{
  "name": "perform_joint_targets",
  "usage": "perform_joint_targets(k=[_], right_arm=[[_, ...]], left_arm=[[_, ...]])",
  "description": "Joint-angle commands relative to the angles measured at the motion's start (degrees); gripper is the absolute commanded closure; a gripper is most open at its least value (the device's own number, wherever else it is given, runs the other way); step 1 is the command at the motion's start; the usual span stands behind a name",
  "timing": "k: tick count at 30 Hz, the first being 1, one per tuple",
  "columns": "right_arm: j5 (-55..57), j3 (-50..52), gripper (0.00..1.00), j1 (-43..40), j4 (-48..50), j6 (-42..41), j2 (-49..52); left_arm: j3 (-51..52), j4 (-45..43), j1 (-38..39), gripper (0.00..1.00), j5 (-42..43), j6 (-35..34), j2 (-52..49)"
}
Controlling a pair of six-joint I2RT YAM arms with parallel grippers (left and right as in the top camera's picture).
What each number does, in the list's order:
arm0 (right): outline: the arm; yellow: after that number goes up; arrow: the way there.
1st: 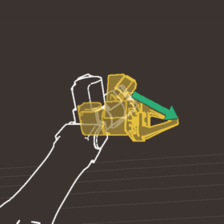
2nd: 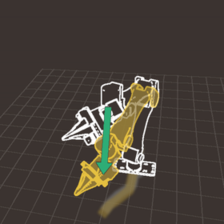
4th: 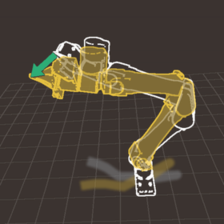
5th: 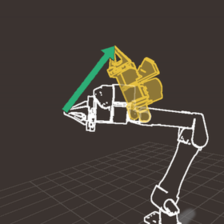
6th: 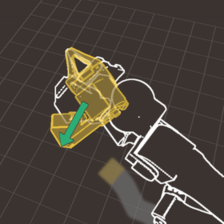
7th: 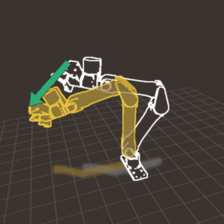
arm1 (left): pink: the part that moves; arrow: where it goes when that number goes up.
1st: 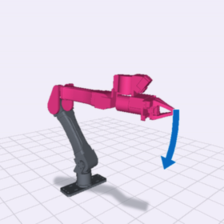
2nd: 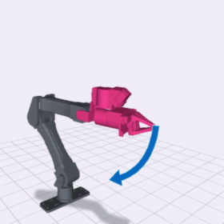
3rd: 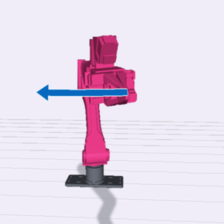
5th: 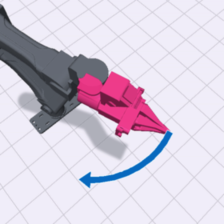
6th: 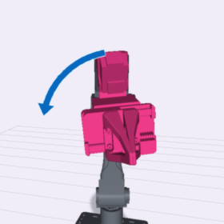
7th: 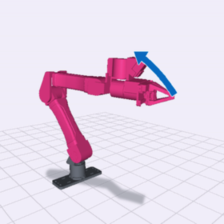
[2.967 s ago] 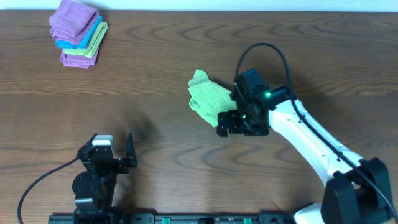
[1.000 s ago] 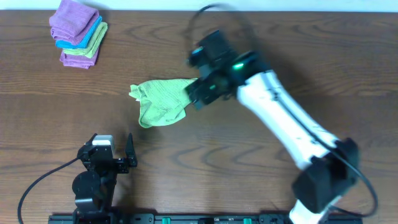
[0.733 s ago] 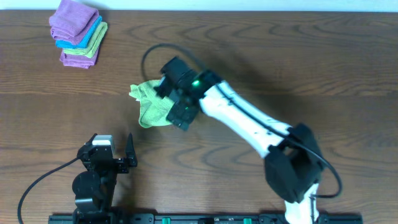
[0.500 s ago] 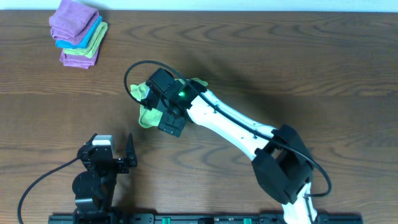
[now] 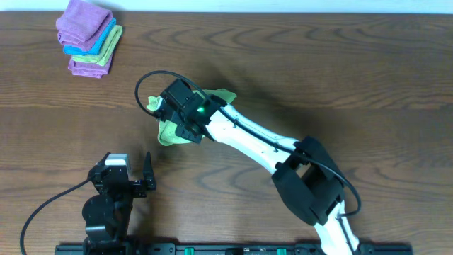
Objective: Fold the cloth
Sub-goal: 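Raise the cloth high with the right gripper to let it hang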
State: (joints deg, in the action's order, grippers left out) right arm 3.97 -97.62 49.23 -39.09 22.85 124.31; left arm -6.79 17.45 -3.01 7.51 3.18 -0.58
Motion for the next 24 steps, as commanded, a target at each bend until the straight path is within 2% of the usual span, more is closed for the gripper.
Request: perform_joint_targets(k=[1,5,6,7,8,10,14,16,18,20,22,24], right_arm=[[1.0,0.3,0.99,0.6,1.2,-2.1,2.0],[1.0,0.2,0.99,0.6,2.8,-3.1,2.0],[1.0,0.2,0.8,0.6,2.4,-3.1,2.0],[1.0,0.2,0.52,0.6,1.9,-3.1,2.0],[0.9,0.2,0.41,0.7,1.1,-3.1,1.9],[0.9,0.1,0.35,0.9,-0.6,-3.1,1.6],[0.1,0.1,0.41,1.0,-2.2,-3.1,1.2],[0.1,0.1,0.47,0.8,-1.7,-3.1,1.4],[0.1,0.1,0.57,0.6,-0.7,-3.1,1.7],[0.1,0.1,0.74,0.2,0.3,-3.1,1.7],[0.1,0.1,0.98,-0.1,0.9,-3.1,1.7],[0.1,0.1,0.99,-0.3,1.0,-3.1,1.8]], left_arm=[[1.4,0.3,-0.4,0.04,-0.2,-0.2,0.3],[1.4,0.3,-0.4,0.05,-0.2,-0.2,0.3],[1.4,0.3,-0.4,0.04,-0.2,-0.2,0.3],[1.4,0.3,-0.4,0.05,-0.2,-0.2,0.3],[1.4,0.3,-0.4,0.05,-0.2,-0.2,0.3],[1.4,0.3,-0.4,0.04,-0.2,-0.2,0.3],[1.4,0.3,-0.4,0.05,-0.2,-0.2,0.3],[1.4,0.3,-0.4,0.05,-0.2,-0.2,0.3],[1.4,0.3,-0.4,0.05,-0.2,-0.2,0.3],[1.4,0.3,-0.4,0.05,-0.2,-0.2,0.3],[1.4,0.3,-0.4,0.05,-0.2,-0.2,0.3],[1.4,0.3,-0.4,0.05,-0.2,-0.2,0.3]])
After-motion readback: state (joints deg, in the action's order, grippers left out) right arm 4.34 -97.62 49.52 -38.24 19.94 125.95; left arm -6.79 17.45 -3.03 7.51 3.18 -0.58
